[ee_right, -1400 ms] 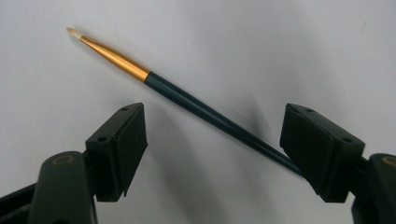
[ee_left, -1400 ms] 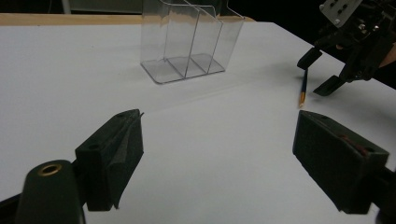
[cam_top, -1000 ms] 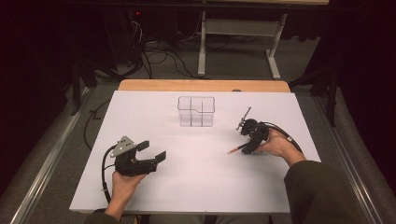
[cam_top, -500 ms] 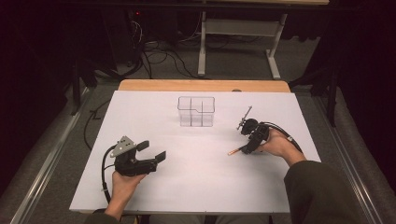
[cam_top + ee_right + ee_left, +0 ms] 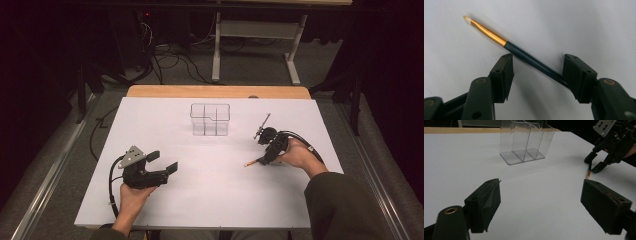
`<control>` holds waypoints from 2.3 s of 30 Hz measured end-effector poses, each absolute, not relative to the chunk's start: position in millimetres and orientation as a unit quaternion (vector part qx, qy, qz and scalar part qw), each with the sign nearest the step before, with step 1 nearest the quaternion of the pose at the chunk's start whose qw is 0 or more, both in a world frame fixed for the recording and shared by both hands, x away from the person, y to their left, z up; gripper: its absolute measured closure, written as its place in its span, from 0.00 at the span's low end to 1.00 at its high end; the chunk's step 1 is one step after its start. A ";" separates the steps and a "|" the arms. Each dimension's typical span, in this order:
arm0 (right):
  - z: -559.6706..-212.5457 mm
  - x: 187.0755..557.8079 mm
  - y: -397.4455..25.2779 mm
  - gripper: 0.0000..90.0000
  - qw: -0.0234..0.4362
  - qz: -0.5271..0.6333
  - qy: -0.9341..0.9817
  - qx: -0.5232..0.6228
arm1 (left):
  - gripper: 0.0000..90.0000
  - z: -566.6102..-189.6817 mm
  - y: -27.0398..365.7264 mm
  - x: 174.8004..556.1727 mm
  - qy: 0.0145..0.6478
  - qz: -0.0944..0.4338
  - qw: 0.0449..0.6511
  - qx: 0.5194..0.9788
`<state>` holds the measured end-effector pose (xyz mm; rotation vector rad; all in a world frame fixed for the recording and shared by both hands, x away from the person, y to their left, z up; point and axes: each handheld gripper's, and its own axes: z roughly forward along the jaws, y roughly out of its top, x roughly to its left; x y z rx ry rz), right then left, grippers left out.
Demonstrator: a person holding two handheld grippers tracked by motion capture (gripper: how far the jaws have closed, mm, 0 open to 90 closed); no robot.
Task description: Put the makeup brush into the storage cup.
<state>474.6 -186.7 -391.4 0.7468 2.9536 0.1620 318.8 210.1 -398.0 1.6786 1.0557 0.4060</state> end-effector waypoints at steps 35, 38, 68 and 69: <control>-389.0 469.1 -187.6 0.94 0.030 0.052 0.970 0.236 | 0.19 -398.3 209.4 319.0 0.442 0.169 0.529 0.705; -389.0 469.0 -187.4 0.94 0.030 0.052 0.970 0.237 | 0.19 -398.4 209.2 319.0 0.441 0.168 0.529 0.705; -386.9 464.6 -194.9 0.95 0.027 0.062 0.962 0.266 | 0.19 -398.7 208.9 319.5 0.441 0.167 0.528 0.706; -386.8 464.2 -195.2 0.95 0.028 0.065 0.962 0.262 | 0.19 -398.7 208.8 319.6 0.441 0.167 0.528 0.707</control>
